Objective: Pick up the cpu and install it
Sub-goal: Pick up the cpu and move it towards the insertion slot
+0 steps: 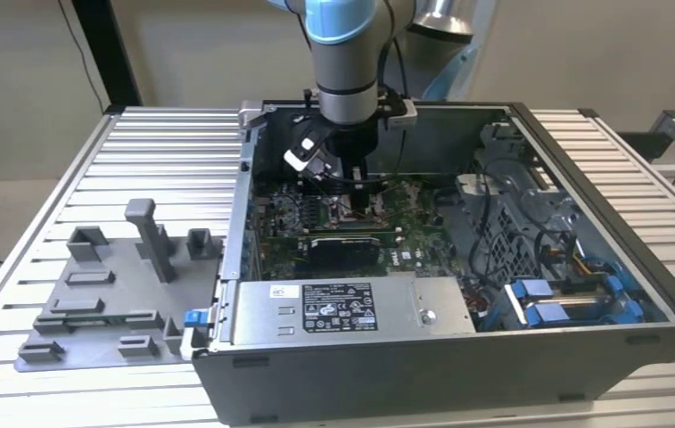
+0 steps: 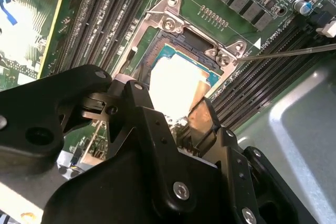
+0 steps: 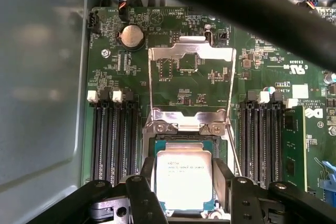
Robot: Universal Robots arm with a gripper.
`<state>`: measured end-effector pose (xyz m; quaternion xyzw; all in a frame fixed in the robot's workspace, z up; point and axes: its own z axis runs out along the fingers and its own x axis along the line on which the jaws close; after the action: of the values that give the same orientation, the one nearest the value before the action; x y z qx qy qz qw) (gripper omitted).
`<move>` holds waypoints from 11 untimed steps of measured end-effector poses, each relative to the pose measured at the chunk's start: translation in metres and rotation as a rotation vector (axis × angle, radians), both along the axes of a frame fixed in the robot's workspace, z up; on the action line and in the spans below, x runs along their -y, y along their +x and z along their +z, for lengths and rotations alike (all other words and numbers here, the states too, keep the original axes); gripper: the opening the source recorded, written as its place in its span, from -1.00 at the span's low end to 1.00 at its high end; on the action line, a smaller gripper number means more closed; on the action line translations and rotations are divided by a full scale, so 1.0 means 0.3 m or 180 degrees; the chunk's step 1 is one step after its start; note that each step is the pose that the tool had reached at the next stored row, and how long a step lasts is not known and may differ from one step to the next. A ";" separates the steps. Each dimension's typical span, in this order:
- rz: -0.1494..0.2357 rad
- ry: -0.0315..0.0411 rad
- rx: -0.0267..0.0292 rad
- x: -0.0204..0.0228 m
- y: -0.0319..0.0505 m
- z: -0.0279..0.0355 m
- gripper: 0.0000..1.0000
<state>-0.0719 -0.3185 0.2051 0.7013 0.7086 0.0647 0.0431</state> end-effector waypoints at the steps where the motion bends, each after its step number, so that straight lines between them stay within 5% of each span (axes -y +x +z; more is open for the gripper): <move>1: 0.0000 0.0000 0.0000 0.000 0.000 -0.001 -1.00; 11: 0.0000 -0.0007 0.0000 0.002 0.000 -0.010 -1.00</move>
<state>-0.0719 -0.3192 0.2021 0.7012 0.7087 0.0640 0.0439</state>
